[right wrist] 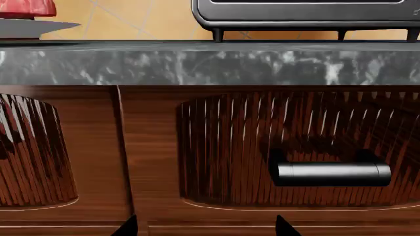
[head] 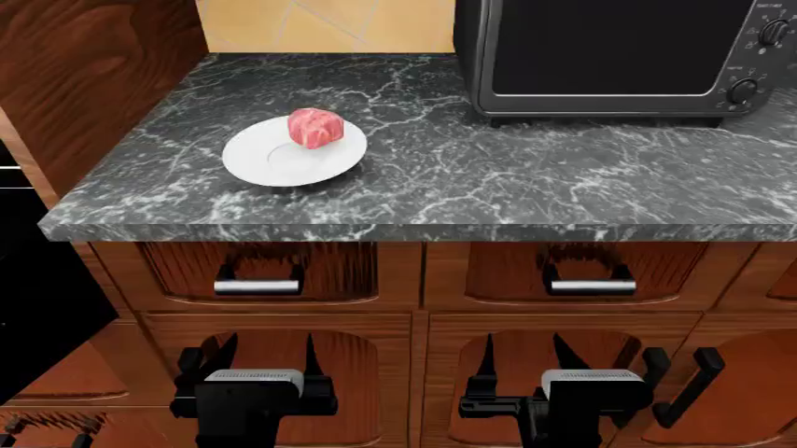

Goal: Place the steak on the rack of the oven.

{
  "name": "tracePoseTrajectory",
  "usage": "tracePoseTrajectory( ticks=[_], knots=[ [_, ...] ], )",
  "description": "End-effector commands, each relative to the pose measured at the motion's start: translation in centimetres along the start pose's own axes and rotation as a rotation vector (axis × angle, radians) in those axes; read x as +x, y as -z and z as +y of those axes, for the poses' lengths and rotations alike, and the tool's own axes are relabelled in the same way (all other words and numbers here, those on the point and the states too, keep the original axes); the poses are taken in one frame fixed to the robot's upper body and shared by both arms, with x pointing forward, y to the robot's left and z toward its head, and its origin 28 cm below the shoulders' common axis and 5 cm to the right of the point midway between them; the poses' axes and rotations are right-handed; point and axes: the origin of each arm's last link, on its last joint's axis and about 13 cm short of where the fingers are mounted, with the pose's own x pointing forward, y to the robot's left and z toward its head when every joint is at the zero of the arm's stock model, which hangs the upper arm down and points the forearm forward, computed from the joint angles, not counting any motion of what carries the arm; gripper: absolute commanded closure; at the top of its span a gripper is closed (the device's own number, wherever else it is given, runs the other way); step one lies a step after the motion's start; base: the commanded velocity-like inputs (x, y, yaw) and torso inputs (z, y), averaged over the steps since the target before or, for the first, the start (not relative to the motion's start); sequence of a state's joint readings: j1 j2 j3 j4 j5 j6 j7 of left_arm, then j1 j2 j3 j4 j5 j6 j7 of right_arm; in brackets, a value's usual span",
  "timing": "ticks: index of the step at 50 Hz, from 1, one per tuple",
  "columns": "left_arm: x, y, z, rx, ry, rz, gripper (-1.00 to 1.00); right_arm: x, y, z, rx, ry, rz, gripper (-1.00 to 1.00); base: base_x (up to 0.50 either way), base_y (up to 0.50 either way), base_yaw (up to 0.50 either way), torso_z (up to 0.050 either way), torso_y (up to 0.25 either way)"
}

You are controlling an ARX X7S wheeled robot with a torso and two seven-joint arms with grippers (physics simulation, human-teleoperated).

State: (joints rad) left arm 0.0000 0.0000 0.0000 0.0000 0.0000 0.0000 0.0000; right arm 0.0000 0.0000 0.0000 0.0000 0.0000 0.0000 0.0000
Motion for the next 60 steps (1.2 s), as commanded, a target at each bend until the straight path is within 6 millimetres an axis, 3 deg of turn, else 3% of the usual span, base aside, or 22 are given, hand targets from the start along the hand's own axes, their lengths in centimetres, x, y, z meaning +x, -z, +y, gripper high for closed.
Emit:
tracePoseTrajectory(
  ticks=[1, 13, 38, 47, 60],
  knots=[
    [0.06, 0.06, 0.05, 0.006, -0.011, 0.011, -1.0, 0.01, 0.03, 0.05, -0.005, 0.002, 0.005, -1.0, 0.0, 0.0, 0.0, 0.0, 0.0],
    [0.08, -0.1, 0.04, -0.017, -0.005, 0.004, -1.0, -0.01, 0.15, -0.1, -0.005, 0.032, 0.024, -1.0, 0.0, 0.03, 0.0, 0.0, 0.0],
    [0.05, -0.02, 0.01, 0.0, -0.002, 0.011, -1.0, 0.02, 0.18, -0.12, -0.004, 0.034, 0.025, -1.0, 0.0, 0.5, 0.0, 0.0, 0.0],
    [0.04, -0.03, 0.06, -0.006, -0.004, 0.01, -1.0, 0.07, 0.24, -0.16, -0.002, 0.036, 0.023, -1.0, 0.0, 0.15, 0.0, 0.0, 0.0],
    [0.04, 0.0, 0.05, 0.0, -0.01, 0.014, -1.0, 0.03, 0.16, -0.09, 0.001, 0.034, 0.023, -1.0, 0.0, 0.0, 0.0, 0.047, 0.037]
  ],
)
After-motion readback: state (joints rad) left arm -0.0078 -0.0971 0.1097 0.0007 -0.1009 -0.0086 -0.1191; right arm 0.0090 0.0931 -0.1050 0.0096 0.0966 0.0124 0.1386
